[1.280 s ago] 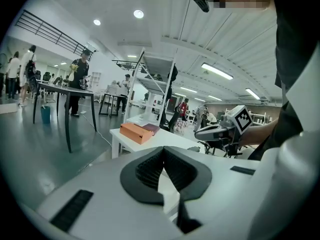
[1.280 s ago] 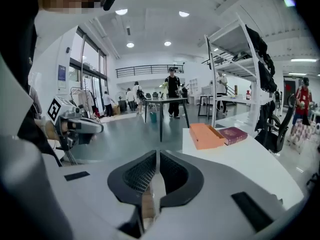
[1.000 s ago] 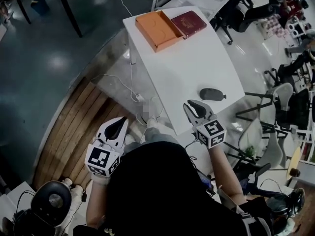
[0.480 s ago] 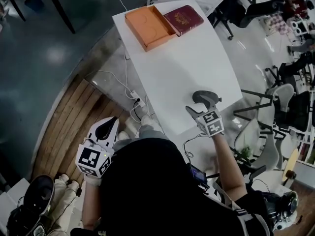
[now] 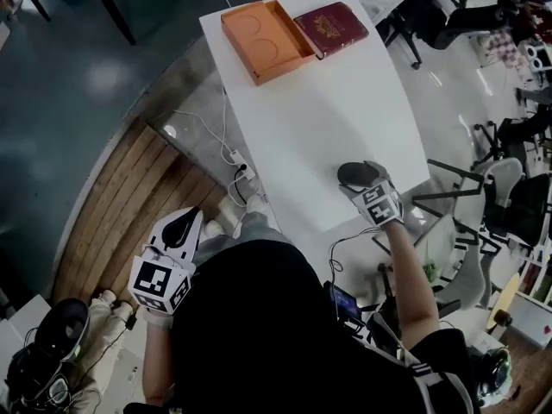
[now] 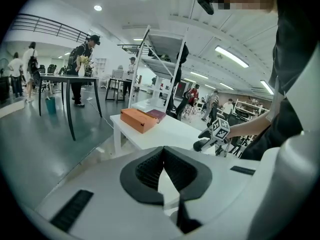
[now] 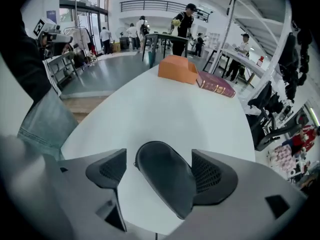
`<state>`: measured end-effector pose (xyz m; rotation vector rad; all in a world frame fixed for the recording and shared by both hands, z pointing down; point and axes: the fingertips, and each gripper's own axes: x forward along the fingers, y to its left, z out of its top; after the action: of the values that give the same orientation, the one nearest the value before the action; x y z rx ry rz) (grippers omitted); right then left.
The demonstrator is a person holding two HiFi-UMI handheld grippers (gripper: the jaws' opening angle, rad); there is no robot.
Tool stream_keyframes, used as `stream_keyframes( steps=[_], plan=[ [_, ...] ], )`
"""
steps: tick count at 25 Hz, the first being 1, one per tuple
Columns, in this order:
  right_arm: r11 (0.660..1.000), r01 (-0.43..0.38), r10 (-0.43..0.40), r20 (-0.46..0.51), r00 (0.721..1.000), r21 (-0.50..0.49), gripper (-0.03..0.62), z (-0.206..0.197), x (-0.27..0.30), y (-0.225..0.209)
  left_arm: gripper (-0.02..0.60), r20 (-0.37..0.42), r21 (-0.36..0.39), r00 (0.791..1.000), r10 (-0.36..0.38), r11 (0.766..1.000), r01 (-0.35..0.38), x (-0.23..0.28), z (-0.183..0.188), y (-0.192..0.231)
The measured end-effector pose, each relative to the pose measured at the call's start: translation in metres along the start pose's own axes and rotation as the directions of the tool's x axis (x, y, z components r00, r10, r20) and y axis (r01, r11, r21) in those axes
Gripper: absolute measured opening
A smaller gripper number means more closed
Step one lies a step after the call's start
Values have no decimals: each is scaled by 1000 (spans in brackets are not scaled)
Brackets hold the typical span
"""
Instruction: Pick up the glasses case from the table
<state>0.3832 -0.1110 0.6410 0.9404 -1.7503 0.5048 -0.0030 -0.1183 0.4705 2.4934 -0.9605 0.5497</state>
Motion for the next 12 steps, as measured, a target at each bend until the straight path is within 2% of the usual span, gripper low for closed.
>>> stream_keyframes(
  steps=[6,10,12],
  plan=[
    [995,-83,75,-130,989,-55,403,-19,19,0,18,-16,-5,999,36,999,-36,-2,-7,-5],
    [984,-107,83,-168,982,-142,406,-20,28,-3,18,-17,-21,998,61,998,-62,-5,-12,-3],
    [980,-125,95,-188,977,-153,407,-21,32,-1,18,-16,-28,997,71,997,-71,-7,-14,-2]
  ],
)
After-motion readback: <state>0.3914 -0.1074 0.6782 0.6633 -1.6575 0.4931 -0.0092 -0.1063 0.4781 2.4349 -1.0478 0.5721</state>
